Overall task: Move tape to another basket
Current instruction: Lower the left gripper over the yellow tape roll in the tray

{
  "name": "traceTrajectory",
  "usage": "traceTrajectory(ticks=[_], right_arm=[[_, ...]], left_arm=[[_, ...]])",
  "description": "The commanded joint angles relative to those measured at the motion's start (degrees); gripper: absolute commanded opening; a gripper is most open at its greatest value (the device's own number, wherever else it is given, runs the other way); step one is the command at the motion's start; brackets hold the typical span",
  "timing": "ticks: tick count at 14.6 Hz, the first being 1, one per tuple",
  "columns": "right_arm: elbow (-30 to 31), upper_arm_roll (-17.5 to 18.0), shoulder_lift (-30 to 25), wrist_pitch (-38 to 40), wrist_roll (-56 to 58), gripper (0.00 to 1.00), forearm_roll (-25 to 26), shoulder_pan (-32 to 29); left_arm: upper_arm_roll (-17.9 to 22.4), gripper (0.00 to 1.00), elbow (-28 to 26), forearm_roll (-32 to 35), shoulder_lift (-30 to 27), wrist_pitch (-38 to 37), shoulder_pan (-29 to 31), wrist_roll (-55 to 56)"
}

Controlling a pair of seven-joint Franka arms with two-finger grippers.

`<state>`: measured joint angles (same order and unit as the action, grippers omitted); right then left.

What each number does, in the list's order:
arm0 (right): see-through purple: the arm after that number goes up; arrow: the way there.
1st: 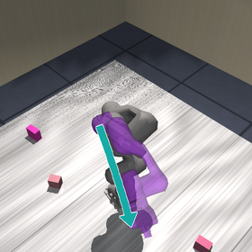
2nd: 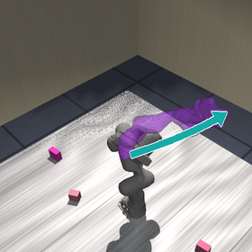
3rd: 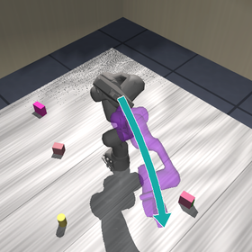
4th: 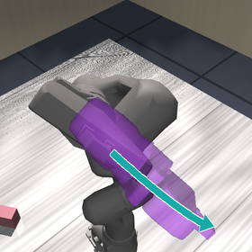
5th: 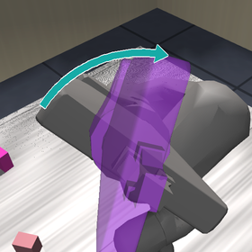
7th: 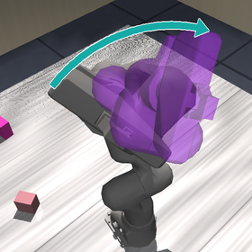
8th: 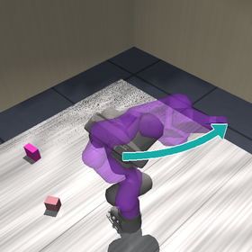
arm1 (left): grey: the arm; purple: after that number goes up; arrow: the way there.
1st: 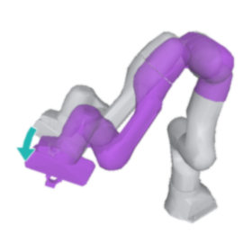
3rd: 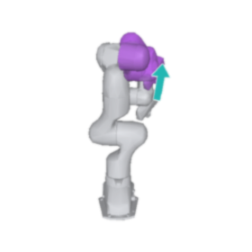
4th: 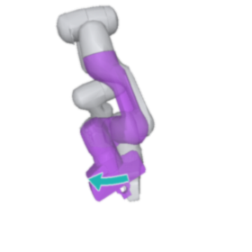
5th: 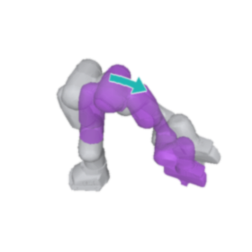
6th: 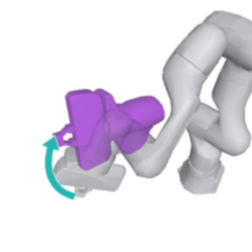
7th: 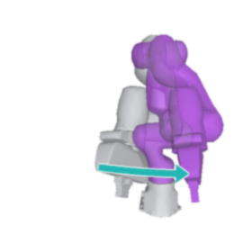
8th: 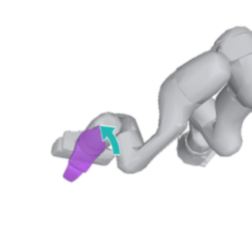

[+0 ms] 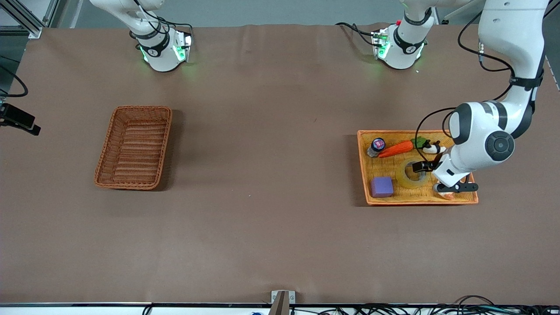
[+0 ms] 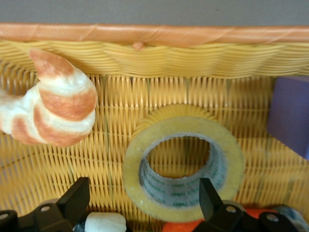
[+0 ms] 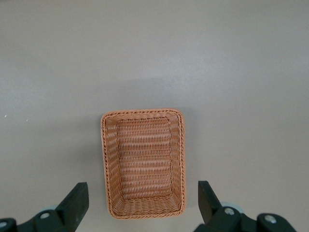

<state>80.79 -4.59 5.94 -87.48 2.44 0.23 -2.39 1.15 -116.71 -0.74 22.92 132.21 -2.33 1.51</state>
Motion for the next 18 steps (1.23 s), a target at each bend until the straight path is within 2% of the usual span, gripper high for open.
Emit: traceTrajectory(ticks=[1,2,4,5,7,11,14,16,18], right_arm=[[1.2,0.3,-1.3,-0.7,-1.1,1.0,0.5,-0.2],[1.2,0.3,-1.3,-0.6,-1.1,1.0,0.5,-0.2],[1.3,0.5,-1.4,0.1,-1.1,1.0,0.4,-0.3],[1.5,0.5,-1.4,0.1,-1.1,1.0,0.4,-0.9],[1.5,0.5,-1.4,0.0,-1.1,1.0,0.3,-1.0],[1.6,0.5,-1.5,0.3,-1.1,1.0,0.3,-0.9],[1.6,0.5,-1.5,0.6,-1.1,1.0,0.3,-0.7],[1.6,0.5,-1.5,0.6,-1.0,1.0,0.3,-0.8],[1.6,0.5,-1.5,0.9,-1.0,1.0,0.3,-0.9]], left_arm=[[0.2,0.98,-3.3,1.1,0.5,5.9,0.5,-0.2],[0.1,0.93,-3.8,1.1,1.5,8.3,0.5,-0.1],[0.1,0.36,-4.2,1.0,1.7,9.5,0.5,0.2],[0.2,0.2,-4.7,1.0,1.6,9.5,0.5,0.2],[0.2,0.03,-5.1,1.0,1.1,9.5,0.5,0.9],[0.2,0.0,-5.4,1.0,-0.6,9.0,0.4,2.7],[-0.3,0.0,-4.1,1.1,-5.6,2.6,0.3,2.7],[-1.1,0.02,0.3,1.1,-8.1,-3.0,0.0,1.7],[-4.9,0.01,7.1,1.1,-8.2,-11.0,-0.1,2.6]])
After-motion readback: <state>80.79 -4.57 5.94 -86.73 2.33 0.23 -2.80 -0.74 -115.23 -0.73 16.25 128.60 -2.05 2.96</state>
